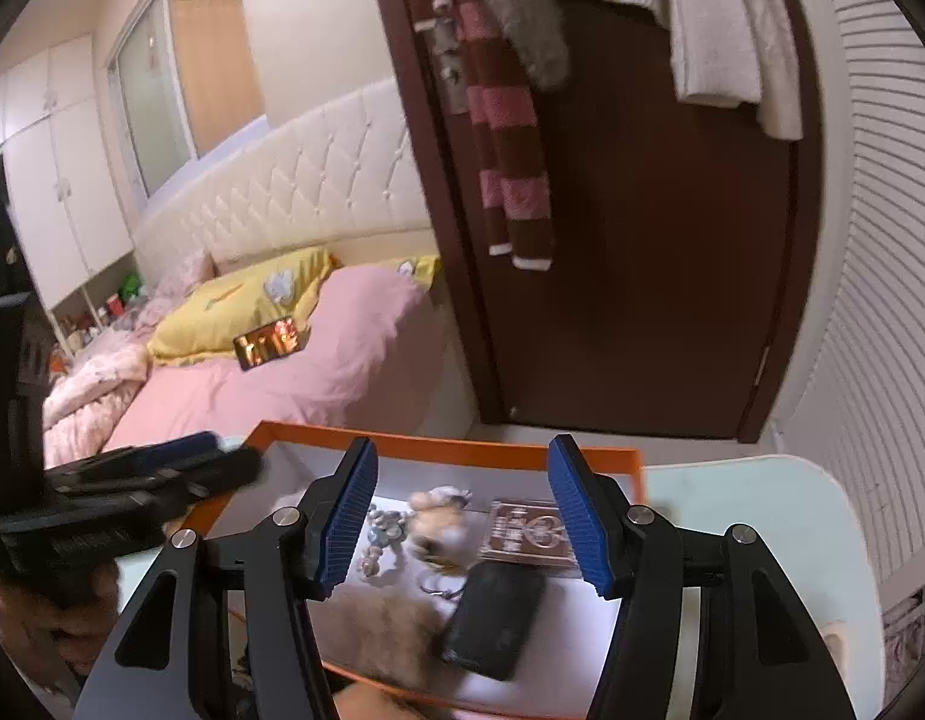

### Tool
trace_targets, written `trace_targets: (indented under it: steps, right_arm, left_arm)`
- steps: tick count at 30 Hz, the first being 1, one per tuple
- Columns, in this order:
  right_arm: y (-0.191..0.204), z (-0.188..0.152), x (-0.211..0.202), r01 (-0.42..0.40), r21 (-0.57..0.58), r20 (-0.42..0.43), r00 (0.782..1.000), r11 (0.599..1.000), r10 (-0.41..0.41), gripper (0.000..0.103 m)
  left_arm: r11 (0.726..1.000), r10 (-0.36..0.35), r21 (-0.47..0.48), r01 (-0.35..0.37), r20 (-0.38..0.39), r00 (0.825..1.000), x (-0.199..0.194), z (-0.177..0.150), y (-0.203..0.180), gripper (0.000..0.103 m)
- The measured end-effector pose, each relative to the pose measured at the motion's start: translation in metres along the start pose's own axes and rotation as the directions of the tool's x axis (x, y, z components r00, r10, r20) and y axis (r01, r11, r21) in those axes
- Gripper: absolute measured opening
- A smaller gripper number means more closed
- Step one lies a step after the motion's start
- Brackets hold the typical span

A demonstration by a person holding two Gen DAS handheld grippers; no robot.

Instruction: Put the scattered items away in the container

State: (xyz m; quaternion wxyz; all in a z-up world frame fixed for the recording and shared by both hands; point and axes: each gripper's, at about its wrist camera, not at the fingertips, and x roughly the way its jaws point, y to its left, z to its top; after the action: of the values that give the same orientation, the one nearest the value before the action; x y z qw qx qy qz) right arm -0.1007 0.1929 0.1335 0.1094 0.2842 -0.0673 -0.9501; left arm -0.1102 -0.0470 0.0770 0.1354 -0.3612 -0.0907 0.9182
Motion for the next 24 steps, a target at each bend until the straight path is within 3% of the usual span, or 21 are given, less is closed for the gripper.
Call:
trace_targets:
  steps: [7, 11, 14, 20, 23, 24]
  right_arm:
    - [-0.002, -0.022, -0.046, -0.028, 0.022, 0.013, 1.0, 0.999, 0.028, 0.063]
    - [0.014, -0.046, -0.064, -0.07, 0.007, -0.028, 0.997, 0.998, 0.07, 0.07]
    - [0.026, -0.071, -0.07, -0.055, -0.023, -0.081, 0.995, 0.998, 0.053, 0.072]
    - [0.031, -0.121, -0.057, 0.003, -0.02, -0.26, 0.966, 1.0, -0.008, 0.073]
    - [0.031, -0.134, -0.052, 0.046, -0.013, -0.292, 0.955, 0.999, -0.048, 0.073]
    - [0.032, -0.137, -0.051, 0.064, -0.02, -0.291, 0.954, 0.998, -0.067, 0.077]
  left_arm:
    - [0.997, 0.066, 0.032, -0.067, 0.037, 0.997, -0.047, -0.027, 0.005, 0.071]
    - [1.0, 0.028, -0.002, -0.029, -0.053, 0.998, -0.056, -0.061, 0.003, 0.071]
    - [0.999, -0.003, -0.044, -0.002, -0.127, 0.992, -0.061, -0.091, 0.004, 0.071]
    - [0.99, 0.139, 0.004, -0.14, -0.193, 0.971, -0.053, -0.132, 0.002, 0.071]
    - [0.982, 0.187, 0.049, -0.181, -0.168, 0.968, -0.048, -0.141, -0.004, 0.078]
    - [0.978, 0.207, 0.068, -0.198, -0.162, 0.965, -0.047, -0.143, -0.007, 0.081]
